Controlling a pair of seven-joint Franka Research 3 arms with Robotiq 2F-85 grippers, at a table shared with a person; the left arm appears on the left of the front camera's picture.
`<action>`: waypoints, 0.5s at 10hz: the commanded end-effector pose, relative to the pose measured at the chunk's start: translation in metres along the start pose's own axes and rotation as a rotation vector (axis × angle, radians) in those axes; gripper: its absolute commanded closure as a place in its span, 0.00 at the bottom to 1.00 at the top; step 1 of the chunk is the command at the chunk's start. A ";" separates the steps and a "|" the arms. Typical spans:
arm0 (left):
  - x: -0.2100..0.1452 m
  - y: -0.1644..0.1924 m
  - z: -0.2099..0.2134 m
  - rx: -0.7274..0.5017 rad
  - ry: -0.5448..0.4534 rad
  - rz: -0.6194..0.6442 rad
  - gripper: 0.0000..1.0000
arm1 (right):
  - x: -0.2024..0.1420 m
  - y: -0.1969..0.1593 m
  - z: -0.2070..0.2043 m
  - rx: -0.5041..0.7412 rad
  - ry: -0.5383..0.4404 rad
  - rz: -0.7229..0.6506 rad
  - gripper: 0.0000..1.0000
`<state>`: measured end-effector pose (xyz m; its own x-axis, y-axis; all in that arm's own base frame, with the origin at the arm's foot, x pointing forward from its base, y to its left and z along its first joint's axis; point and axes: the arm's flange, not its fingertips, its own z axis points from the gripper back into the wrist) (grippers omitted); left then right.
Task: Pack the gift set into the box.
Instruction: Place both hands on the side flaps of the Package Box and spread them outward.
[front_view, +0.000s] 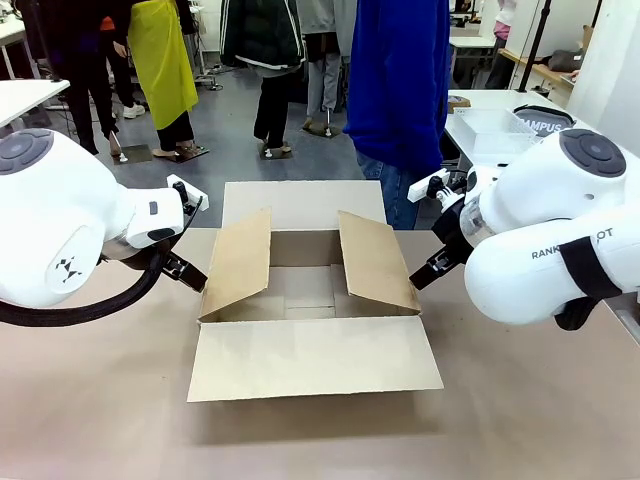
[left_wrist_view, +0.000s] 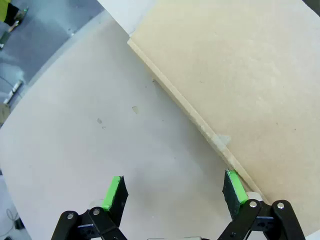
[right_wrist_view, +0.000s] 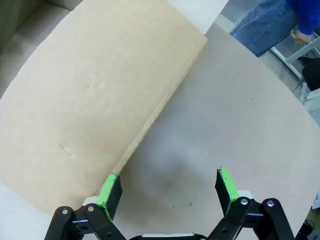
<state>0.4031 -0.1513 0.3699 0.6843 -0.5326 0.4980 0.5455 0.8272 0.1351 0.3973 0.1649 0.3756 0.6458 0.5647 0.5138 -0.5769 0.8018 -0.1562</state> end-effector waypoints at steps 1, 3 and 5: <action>0.000 0.000 0.000 0.000 0.000 -0.001 0.00 | 0.000 0.000 0.000 0.000 0.000 0.000 0.00; -0.011 0.010 0.003 0.036 0.079 0.000 0.00 | -0.005 -0.009 0.003 -0.064 0.073 -0.054 0.00; -0.042 0.032 0.018 -0.044 0.261 0.013 0.00 | -0.034 -0.040 0.027 0.002 0.137 -0.159 0.00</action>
<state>0.4022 -0.1139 0.3554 0.7745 -0.5405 0.3287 0.5310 0.8378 0.1266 0.4045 0.1191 0.3742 0.7600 0.4931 0.4234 -0.4825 0.8645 -0.1408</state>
